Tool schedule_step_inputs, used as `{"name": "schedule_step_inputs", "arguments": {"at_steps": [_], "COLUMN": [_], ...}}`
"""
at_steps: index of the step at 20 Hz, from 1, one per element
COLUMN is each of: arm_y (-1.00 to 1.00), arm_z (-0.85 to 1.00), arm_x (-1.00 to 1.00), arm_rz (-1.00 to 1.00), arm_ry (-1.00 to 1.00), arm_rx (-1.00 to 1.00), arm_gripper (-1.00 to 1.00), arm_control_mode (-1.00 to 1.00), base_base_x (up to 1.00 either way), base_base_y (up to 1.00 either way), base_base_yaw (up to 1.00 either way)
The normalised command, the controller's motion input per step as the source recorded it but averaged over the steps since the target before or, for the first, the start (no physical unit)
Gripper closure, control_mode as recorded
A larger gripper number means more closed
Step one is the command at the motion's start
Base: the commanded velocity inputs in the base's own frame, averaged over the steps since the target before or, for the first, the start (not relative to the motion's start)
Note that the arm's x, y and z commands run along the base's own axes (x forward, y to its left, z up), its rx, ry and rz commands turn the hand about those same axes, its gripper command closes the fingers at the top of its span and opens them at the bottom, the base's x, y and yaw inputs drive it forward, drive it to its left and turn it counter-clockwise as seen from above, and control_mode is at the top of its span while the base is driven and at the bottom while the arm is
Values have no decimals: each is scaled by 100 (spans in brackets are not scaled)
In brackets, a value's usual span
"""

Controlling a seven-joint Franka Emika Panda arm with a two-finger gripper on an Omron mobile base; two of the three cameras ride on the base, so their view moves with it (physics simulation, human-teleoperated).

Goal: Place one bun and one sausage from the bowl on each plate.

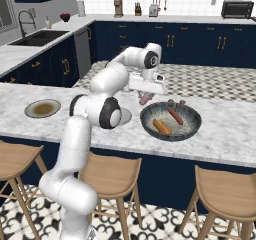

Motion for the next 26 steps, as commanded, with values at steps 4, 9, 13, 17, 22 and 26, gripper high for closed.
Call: {"name": "schedule_step_inputs", "arguments": {"at_steps": [4, 9, 13, 17, 22, 26], "arm_y": [100, 97, 66, 20, -8, 0], "arm_z": [0, 0, -20, -52, -62, -21], "arm_x": [-86, 20, 85, 98, 81, 49], "arm_rz": [24, 21, 2, -3, -6, 0], "arm_ry": [-7, 13, 4, 0, 0, 0], "arm_rx": [-33, -2, 19, 12, 0, 4], "arm_gripper": [100, 100, 100, 100, 100, 100], "arm_control_mode": [-100, -100, -100, -100, -100, -100], "base_base_x": [0, 0, 0, 0, 0, 0], "base_base_y": [0, 0, 0, 0, 0, 0], "base_base_yaw": [0, 0, 0, 0, 0, 0]}}
